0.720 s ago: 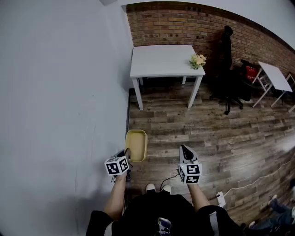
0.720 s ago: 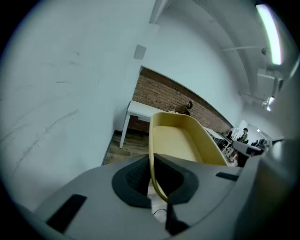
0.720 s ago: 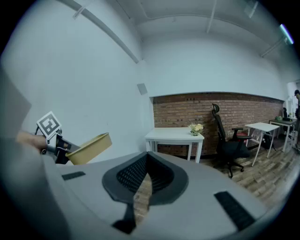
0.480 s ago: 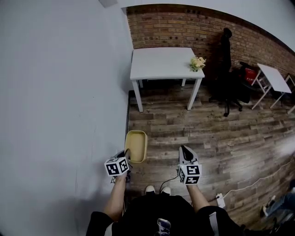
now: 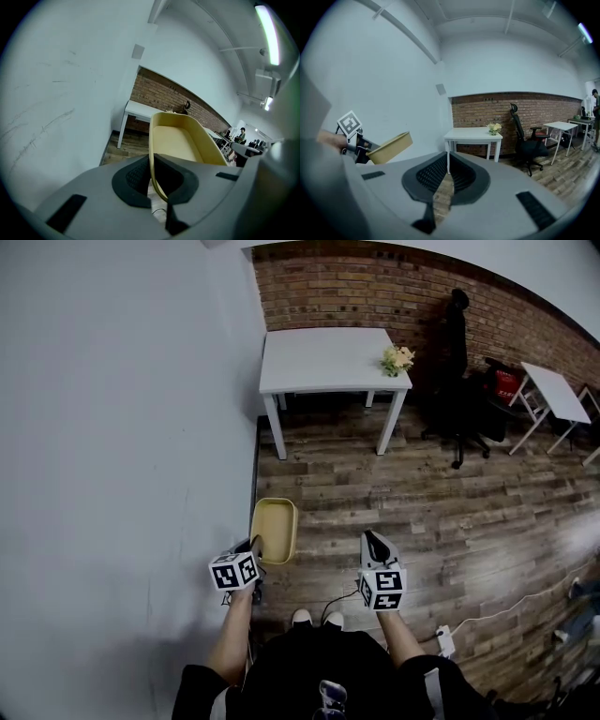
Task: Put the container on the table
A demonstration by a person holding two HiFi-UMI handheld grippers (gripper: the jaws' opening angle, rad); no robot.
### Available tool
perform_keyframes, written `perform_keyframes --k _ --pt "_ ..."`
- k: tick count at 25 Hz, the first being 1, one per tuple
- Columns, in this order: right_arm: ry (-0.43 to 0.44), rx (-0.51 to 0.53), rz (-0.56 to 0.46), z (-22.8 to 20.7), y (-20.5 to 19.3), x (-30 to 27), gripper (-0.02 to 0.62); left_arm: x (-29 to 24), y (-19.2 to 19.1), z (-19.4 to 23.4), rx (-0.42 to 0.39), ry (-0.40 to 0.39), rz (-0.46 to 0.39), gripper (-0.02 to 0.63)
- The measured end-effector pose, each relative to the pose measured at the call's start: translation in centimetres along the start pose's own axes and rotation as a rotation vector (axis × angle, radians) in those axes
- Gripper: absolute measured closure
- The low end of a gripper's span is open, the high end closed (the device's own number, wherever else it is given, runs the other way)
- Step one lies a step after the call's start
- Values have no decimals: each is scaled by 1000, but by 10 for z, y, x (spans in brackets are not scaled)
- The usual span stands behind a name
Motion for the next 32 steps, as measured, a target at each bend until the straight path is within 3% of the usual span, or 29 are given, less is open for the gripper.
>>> perform_keyframes --k 7,19,32 --pt "19 -5 3 -16 -8 9 571 -10 -5 -19 -38 5 5 591" --pt "59 -7 22 -29 -7 -12 571 -21 5 -24 -21 23 6 591" --pt "50 19 34 -43 34 -111 571 -108 74 6 -18 -10 22 591"
Point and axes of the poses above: the fingertips, and each gripper's own axes: x backward along the fingers, z to its left, y out of its top, the point moved 6 cm from there along x, backward along the fingers, and after that the axes turned 2 degrees about y, right-handed, at the moved point
